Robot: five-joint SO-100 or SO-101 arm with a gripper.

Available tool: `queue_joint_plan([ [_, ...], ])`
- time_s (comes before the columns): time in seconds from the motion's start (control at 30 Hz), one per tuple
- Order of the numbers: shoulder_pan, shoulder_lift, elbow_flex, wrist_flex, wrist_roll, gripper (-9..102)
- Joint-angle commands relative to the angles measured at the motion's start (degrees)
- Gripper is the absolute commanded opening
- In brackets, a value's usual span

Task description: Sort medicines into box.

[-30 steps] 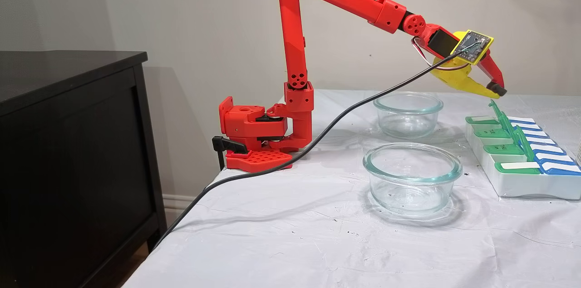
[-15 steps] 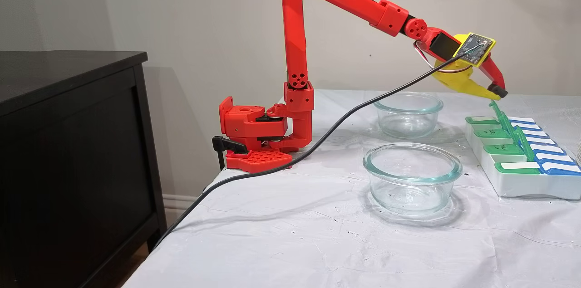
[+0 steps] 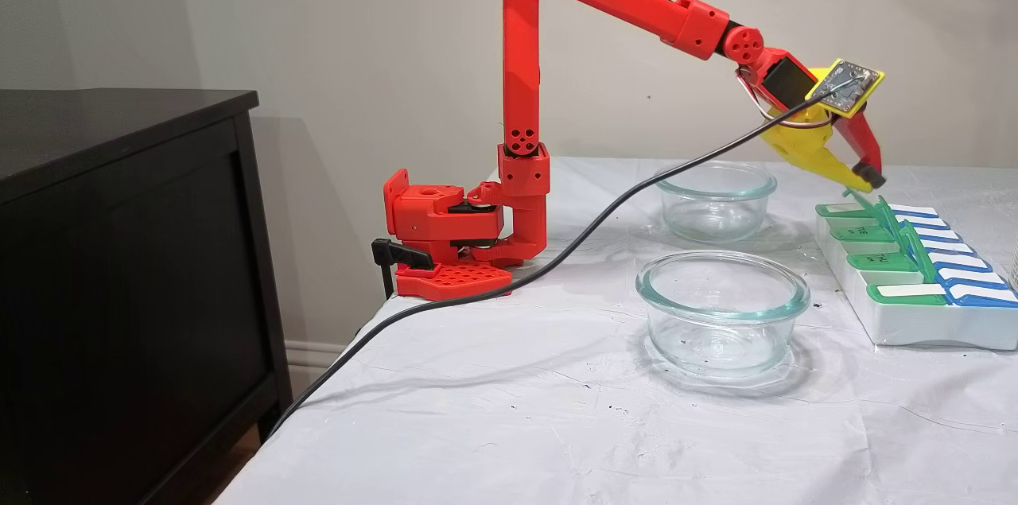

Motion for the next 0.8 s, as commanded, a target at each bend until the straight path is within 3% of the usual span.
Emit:
queue_joint_plan([
  [0.0, -0.8, 1.4, -6.0, 3.9, -0.5, 0],
  [0.47, -2.4, -5.1, -13.4, 20.5, -0.4, 0],
  [0.77, -3.2, -8.8, -15.6, 25.6, 2.3, 0],
])
